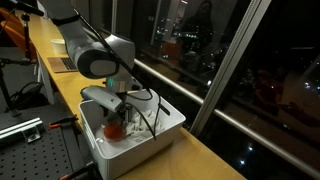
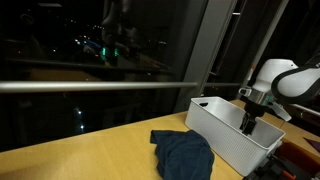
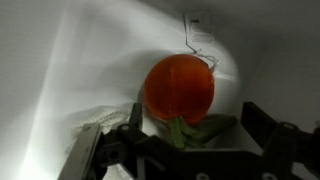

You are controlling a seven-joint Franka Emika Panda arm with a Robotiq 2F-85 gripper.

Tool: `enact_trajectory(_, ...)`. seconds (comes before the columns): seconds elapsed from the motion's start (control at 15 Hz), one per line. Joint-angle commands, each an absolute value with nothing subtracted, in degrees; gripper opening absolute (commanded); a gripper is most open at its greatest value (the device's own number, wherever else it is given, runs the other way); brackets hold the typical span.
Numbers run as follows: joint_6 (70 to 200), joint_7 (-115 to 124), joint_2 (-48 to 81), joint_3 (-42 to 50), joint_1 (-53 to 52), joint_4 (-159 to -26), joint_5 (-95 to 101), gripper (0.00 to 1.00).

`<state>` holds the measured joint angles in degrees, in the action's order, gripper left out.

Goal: Remove the items from the white basket, put them on the table and then put the items back in the white basket

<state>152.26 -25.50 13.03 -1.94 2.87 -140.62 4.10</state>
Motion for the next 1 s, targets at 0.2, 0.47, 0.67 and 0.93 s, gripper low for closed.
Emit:
enact_trajectory(0.2,157.31,-26.10,19.02,-3.02,4.71,-140.53,2.77,1.00)
enact_trajectory(0.47,160.99,-25.69,22.80,-3.55,5.40,-138.84,4.12,1.00)
enact_trajectory(0.67,161.68,-25.27,23.76,-3.56,5.81,-137.56,4.67,0.66)
enact_trajectory(0.93,159.66,-23.81,20.29,-2.10,5.11,-137.87,6.14,0.34)
